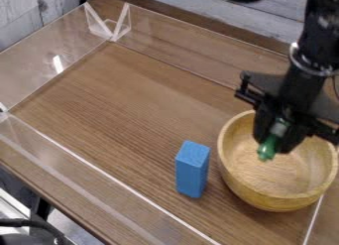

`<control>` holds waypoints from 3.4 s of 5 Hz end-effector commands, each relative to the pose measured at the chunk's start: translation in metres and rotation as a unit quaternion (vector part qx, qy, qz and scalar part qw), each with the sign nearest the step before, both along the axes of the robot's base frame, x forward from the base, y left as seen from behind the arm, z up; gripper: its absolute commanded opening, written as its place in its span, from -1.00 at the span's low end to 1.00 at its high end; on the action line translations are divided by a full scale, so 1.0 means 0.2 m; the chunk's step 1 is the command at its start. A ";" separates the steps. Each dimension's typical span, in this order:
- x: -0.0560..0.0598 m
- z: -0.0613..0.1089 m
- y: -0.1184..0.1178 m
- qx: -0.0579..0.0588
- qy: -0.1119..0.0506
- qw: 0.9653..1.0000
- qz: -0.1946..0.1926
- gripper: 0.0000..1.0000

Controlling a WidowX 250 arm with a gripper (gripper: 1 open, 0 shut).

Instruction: Remove the green marker from inside the brown bowl and put it on the table

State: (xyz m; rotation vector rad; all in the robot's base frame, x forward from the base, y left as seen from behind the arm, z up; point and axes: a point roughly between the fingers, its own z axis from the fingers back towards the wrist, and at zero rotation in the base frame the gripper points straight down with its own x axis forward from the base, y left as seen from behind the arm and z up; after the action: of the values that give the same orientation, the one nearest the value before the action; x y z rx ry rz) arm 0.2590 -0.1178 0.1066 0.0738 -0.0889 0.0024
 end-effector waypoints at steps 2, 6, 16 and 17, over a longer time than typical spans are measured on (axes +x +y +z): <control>0.05 0.05 0.00 -0.021 -0.050 0.998 0.008 -1.00; 0.08 -0.04 0.00 -0.026 -0.063 0.998 0.017 -1.00; -0.04 0.18 0.73 -0.011 -0.120 0.992 0.027 -1.00; -0.06 0.15 0.74 0.000 -0.111 0.994 0.026 -1.00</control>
State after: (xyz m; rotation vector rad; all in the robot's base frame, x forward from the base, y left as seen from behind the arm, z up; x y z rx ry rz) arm 0.2421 0.0285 0.1256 0.0670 -0.2600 0.0618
